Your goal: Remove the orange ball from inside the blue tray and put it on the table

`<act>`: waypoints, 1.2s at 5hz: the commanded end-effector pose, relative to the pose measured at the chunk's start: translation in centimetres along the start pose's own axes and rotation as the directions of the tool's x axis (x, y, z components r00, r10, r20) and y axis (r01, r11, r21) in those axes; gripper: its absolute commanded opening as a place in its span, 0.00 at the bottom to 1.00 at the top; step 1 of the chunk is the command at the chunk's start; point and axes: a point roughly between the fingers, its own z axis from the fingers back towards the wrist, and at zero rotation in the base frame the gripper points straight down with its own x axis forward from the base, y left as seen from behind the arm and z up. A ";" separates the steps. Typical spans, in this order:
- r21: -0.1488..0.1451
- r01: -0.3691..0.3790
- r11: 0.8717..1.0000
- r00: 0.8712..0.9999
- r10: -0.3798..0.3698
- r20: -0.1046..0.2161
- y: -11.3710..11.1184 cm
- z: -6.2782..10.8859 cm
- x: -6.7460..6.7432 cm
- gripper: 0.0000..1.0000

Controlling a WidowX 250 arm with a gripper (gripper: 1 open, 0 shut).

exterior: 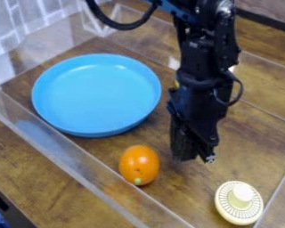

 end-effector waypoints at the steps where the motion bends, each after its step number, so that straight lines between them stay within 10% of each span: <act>1: 0.041 -0.014 0.999 0.997 0.010 0.076 1.1 2.6 1.3 1.00; 2: 0.044 -0.024 0.999 0.997 0.020 0.077 1.4 2.6 1.2 1.00; 3: 0.041 -0.026 0.999 0.997 0.023 0.079 1.5 2.6 1.1 0.00; 6: 0.008 -0.039 0.999 0.994 0.038 0.106 1.0 2.4 1.8 0.00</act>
